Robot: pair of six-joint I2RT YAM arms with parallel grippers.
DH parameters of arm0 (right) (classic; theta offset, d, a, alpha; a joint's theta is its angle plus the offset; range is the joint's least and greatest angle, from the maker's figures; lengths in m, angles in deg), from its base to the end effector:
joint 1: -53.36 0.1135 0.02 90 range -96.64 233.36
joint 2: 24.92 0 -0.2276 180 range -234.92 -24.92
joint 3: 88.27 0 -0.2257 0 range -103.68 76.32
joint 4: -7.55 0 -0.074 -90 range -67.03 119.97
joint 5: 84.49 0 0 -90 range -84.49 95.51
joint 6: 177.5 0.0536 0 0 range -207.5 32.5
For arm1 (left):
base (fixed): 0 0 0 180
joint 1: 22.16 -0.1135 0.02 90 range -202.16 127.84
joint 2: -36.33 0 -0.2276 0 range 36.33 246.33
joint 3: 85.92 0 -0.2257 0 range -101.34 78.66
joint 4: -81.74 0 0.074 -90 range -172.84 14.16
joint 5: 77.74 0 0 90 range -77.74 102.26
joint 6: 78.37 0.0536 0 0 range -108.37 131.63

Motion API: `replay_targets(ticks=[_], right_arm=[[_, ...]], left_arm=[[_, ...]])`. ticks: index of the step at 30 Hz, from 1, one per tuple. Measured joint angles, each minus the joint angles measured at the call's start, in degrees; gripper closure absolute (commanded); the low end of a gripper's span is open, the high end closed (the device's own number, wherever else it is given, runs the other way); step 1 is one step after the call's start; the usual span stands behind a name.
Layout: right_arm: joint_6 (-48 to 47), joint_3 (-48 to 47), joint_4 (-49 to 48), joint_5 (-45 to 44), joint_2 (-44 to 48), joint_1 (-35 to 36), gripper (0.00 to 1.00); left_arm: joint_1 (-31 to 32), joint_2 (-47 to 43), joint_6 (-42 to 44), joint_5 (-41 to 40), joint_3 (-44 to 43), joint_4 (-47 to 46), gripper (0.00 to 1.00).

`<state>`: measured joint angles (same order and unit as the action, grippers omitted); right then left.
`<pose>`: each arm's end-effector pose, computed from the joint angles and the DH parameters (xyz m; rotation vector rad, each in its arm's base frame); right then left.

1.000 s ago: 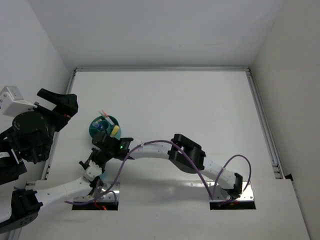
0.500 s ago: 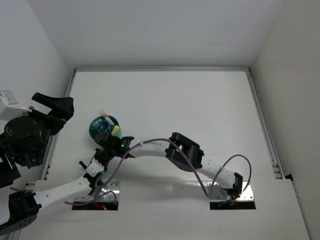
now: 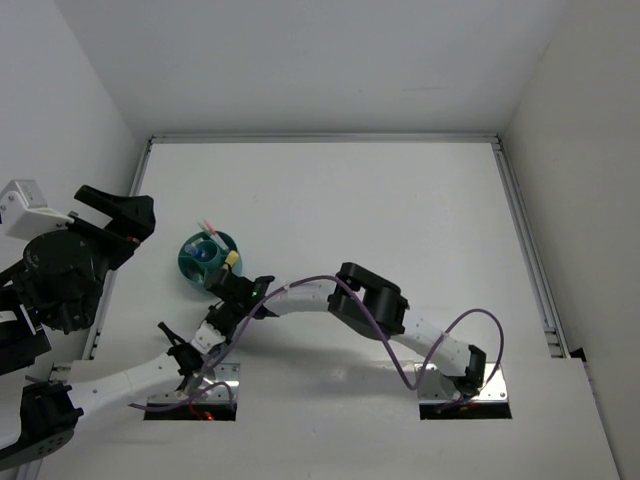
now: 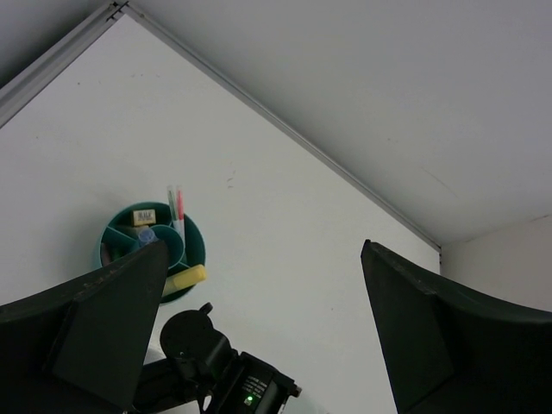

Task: Sort the stationery into containers
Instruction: Grab a piece of stationery with the right arm

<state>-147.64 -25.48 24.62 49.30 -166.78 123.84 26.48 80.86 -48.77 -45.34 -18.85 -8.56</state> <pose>0.1282 0.4726 0.0849 -2.1606 0.5580 0.9677 0.0581 0.0025 0.4456 -0.7951 1.5967 -0.3965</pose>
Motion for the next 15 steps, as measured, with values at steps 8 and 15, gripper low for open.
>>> replay_targets(ticks=[8, 15], right_arm=[[-1.7, 2.3, 0.8, 1.4, 0.7, -1.5, 0.97], [-3.8, 9.2, 3.6, 1.3, 6.2, -4.0, 0.97]], left_arm=[[0.0, 0.0, 0.0, 0.0, 0.0, -0.2, 0.00], [0.0, 0.0, 0.3, 0.0, 1.0, -0.9, 0.00]])
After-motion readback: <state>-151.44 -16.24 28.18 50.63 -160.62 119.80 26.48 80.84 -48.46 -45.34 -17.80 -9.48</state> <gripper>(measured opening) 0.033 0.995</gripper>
